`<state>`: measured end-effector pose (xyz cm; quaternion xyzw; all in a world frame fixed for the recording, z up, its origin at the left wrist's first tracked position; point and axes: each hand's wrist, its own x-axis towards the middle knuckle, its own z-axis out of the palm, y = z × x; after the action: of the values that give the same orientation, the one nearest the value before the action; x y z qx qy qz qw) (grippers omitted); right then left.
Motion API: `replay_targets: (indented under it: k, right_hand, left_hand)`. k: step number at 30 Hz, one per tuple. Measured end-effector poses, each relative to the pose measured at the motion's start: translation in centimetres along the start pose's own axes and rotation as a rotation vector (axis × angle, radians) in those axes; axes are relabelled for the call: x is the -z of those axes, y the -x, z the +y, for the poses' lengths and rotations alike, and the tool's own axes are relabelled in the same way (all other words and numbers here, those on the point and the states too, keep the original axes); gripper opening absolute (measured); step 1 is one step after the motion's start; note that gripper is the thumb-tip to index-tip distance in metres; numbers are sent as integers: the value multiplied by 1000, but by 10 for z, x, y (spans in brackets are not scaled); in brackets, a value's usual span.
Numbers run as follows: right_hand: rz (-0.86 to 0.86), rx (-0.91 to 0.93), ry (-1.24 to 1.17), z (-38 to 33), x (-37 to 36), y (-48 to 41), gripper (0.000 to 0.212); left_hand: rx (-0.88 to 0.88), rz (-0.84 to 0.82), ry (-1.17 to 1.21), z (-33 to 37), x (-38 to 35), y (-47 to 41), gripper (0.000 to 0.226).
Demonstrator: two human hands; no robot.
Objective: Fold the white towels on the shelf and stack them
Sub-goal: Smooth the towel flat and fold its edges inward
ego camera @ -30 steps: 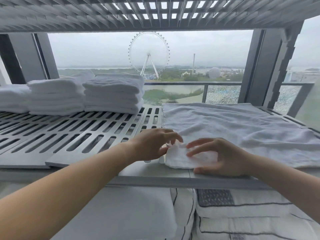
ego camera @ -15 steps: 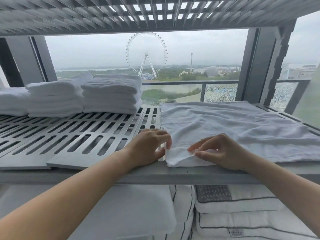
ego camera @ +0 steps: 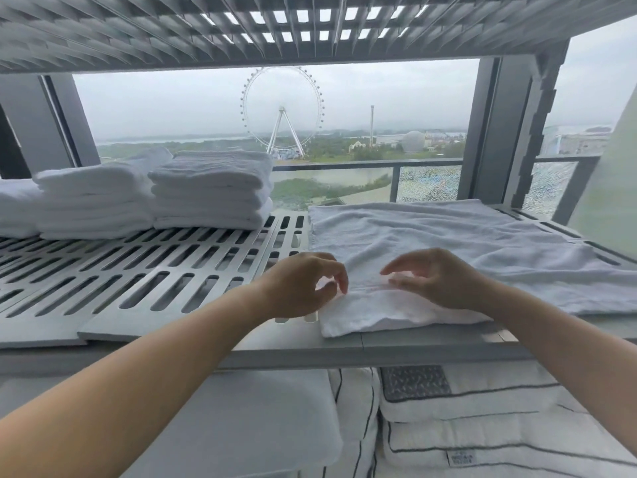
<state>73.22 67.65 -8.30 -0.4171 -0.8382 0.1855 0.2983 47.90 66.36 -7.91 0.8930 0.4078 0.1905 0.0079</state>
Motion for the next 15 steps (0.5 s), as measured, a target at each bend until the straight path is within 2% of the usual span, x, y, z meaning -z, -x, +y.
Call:
replay_targets:
  k: [5,9,12,15]
  right_hand:
    - [-5,-82,266,33,28,-2,24]
    - [-43,-138,424,59,51,-3,28]
    - [-116,-198,444,78,60,2,34]
    - [-156,-195,339,98,74,5,33]
  left_hand:
    - [-24,-95,-8,15,-9,-40,15]
    - [-65,-107,-4,29,-21,-79,18]
    - [-99,-104,-6,35,-35,-105,19]
    - [-108,-133,-39,37,-46,-135,20]
